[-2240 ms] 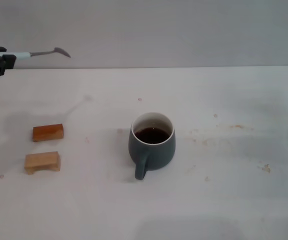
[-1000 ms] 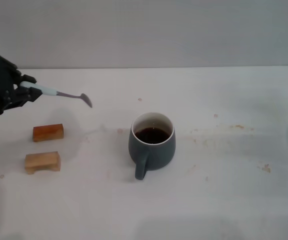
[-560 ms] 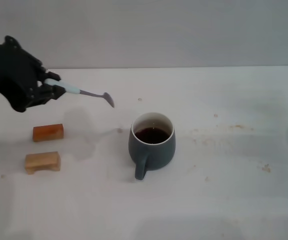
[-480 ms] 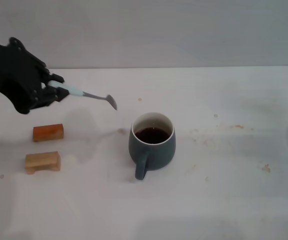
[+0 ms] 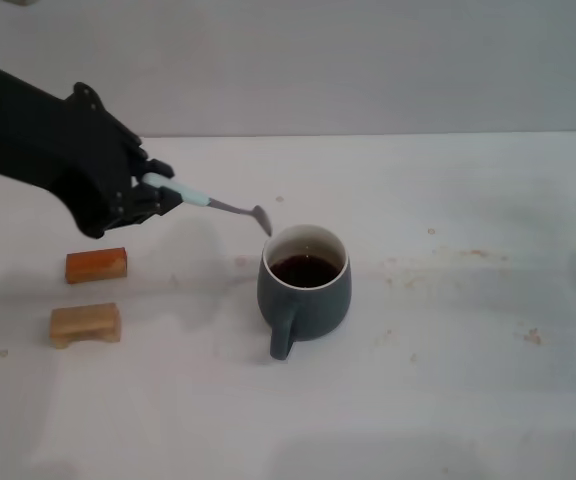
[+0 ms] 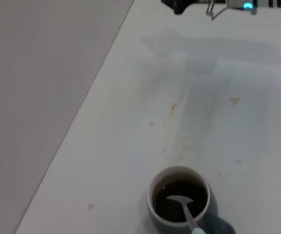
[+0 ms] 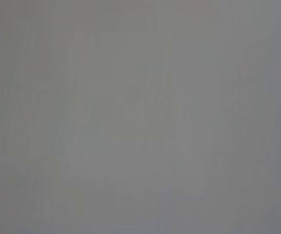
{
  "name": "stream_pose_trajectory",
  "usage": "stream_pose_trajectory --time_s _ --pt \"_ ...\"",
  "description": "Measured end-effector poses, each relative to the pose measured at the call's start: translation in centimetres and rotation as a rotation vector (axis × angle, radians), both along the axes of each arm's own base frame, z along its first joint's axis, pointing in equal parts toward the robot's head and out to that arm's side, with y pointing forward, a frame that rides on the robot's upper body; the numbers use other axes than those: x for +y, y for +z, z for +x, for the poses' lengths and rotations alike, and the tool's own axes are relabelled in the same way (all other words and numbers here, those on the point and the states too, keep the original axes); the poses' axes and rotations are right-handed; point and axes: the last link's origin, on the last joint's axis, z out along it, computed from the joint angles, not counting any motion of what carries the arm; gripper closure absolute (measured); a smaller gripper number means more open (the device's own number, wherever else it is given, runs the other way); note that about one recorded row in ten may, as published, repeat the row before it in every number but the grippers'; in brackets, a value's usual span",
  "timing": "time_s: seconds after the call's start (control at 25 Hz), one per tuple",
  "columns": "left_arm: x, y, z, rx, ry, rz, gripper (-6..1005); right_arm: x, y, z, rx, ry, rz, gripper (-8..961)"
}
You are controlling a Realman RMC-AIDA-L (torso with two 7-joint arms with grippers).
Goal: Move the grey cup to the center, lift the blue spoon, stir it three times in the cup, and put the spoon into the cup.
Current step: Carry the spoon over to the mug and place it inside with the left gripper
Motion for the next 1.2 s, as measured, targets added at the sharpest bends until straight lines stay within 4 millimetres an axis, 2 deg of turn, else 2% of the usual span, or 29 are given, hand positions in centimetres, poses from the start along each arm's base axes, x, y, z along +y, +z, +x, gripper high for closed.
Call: stream_pose_trajectory --time_s 0.36,0.64,1.16,1.2 --pt "0.0 -0.9 1.0 -0.076 -0.023 -0.012 826 -0.3 -0.2 0.2 -0.007 0.001 -0.009 903" --pt "0.2 -2.8 1.3 -0.076 -0.026 -0.049 826 -0.6 -0.5 0.2 -0.025 0.01 -0.026 904" --pt "1.6 -4.0 0.7 -0.154 0.011 -0.051 826 -1.5 -1.5 -0.2 -0.057 0.056 -0.066 904" --pt "2.0 -4.6 0.1 -0.157 0.026 -0.052 826 -1.6 -1.6 -0.1 -0.058 0.058 -0.066 904"
